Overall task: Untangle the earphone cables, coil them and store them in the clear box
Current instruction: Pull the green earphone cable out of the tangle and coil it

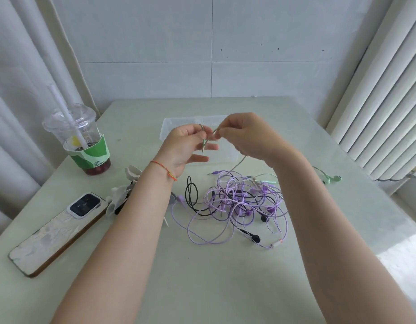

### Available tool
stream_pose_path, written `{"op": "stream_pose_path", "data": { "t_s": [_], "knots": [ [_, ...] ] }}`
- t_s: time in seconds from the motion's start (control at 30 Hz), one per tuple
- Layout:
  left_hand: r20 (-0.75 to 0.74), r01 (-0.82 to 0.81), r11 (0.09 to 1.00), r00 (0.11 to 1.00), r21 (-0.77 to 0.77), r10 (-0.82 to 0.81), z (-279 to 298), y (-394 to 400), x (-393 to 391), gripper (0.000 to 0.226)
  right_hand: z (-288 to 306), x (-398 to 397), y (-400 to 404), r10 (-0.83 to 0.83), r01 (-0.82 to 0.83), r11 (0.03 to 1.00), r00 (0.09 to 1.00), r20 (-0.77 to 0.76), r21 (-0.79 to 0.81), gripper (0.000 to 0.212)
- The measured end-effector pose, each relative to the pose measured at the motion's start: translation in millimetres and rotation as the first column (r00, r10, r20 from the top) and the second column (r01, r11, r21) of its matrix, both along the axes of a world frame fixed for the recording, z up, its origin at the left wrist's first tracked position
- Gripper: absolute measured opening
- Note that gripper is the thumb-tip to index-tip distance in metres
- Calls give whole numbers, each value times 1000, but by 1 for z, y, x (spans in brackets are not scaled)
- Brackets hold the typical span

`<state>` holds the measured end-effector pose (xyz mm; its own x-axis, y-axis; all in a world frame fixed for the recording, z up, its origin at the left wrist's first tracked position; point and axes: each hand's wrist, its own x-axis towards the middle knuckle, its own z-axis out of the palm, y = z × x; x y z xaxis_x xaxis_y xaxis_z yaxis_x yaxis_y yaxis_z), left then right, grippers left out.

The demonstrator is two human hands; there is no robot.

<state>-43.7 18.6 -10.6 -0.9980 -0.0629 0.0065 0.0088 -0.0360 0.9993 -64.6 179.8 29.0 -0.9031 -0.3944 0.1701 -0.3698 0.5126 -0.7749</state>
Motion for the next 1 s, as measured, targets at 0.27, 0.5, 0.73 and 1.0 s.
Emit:
{"op": "stream_pose_path", "data": {
  "t_s": [0.27, 0.5, 0.73, 1.0],
  "knots": [
    [118, 297, 934, 939, 197, -323, 10, 6, 3, 26, -7, -14, 5, -134, 124, 980, 989, -57, -158, 9],
    [-18, 376, 804, 910, 461, -415, 16, 4, 8, 23, -12, -12, 1, -59, 58, 992, 998, -9, -113, 25],
    [-53, 176, 781, 982, 599, -180, 22, 3, 7, 27, -12, -2, -2, 121, -136, 971, 989, 88, 196, 23],
    [-76, 106, 857, 994, 505, -78, 9, -3, -2, 18, -6, 3, 1, 183, -217, 916, 975, 129, 338, 22]
  ]
}}
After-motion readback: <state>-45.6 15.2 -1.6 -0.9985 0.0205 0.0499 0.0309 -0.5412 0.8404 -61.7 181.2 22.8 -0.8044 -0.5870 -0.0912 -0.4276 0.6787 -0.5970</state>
